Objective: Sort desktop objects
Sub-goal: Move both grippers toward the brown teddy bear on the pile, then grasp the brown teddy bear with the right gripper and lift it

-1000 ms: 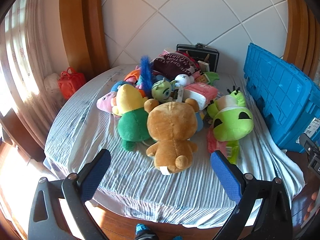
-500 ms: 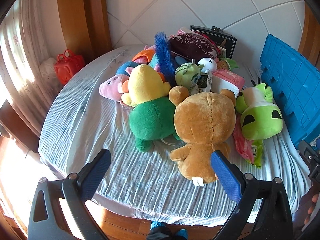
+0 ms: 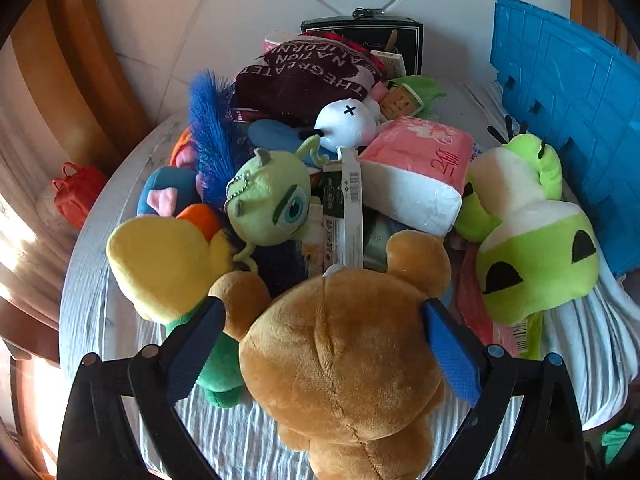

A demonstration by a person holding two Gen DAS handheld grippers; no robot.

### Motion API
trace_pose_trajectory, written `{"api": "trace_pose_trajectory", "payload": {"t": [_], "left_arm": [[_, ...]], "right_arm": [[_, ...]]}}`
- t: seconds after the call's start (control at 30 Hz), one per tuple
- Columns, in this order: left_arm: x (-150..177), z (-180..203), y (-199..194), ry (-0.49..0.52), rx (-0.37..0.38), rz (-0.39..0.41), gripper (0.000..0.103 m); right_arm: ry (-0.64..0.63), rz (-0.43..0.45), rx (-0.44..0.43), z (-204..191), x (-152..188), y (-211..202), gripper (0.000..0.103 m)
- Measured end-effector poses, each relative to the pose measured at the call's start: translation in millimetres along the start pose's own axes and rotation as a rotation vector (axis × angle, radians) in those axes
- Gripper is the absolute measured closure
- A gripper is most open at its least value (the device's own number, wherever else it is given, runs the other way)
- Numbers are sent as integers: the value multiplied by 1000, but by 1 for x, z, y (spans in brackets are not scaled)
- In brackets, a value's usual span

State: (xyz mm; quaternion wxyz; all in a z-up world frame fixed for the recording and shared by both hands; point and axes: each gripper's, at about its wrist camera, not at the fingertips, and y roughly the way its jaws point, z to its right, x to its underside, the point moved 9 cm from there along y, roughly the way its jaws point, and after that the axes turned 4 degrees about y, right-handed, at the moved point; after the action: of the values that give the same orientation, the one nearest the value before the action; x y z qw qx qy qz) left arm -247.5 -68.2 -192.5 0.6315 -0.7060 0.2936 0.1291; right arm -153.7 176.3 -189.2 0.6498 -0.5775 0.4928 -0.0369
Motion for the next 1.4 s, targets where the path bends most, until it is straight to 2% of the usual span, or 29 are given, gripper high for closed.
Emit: {"api": "trace_pose_trajectory", "payload": {"t": [0.03,0.07,0.1,0.17,0.27,0.47,0.57,0.63,0.73,0.8,0.93,1.07,1.17,1.23,1.27,1.37,1.4], "left_arm": [[10,-5,-6,-11,10,0,3],[19,-11,-14,-18,7,10,3],[27,-19,-22,-27,-9,26,3],[42,-40,-38,-54,-52,53,3],[61,-70,-57,-92,-56,58,3],[102,-120,-63,-64,-87,40,3],[124,-147,-52,-19,-62,15,3],[132,-165,-52,3,-5,24,3],[124,-193,-63,36,69,74,3],[111,-206,-73,58,110,123,3],[95,-206,-75,118,195,153,3],[103,-187,-47,227,224,101,3],[116,-196,-30,253,158,86,3],[128,-207,-18,253,149,46,3],[135,-210,-12,249,152,28,3],[151,-214,-1,250,163,1,3],[155,-215,-2,248,181,0,3]], "right_arm": [[-6,-10,-36,-7,2,4,6],[-12,-25,-85,-17,4,8,17],[-13,-47,-137,-29,8,14,23],[-15,-91,-197,-50,14,27,25],[-29,-127,-255,-83,26,37,28],[-37,-160,-343,-152,47,34,28],[-22,-133,-361,-187,52,31,29],[-9,-130,-347,-210,59,33,37],[26,-109,-306,-244,67,34,41],[0,-71,-254,-267,70,31,44],[1,-70,-198,-295,84,27,44],[-30,-73,-152,-302,93,29,44],[-11,-82,-147,-302,96,29,43],[58,-63,-179,-299,94,21,25],[92,-53,-190,-297,93,15,8],[148,-65,-162,-290,93,20,7],[161,-81,-136,-288,94,25,9]]}}
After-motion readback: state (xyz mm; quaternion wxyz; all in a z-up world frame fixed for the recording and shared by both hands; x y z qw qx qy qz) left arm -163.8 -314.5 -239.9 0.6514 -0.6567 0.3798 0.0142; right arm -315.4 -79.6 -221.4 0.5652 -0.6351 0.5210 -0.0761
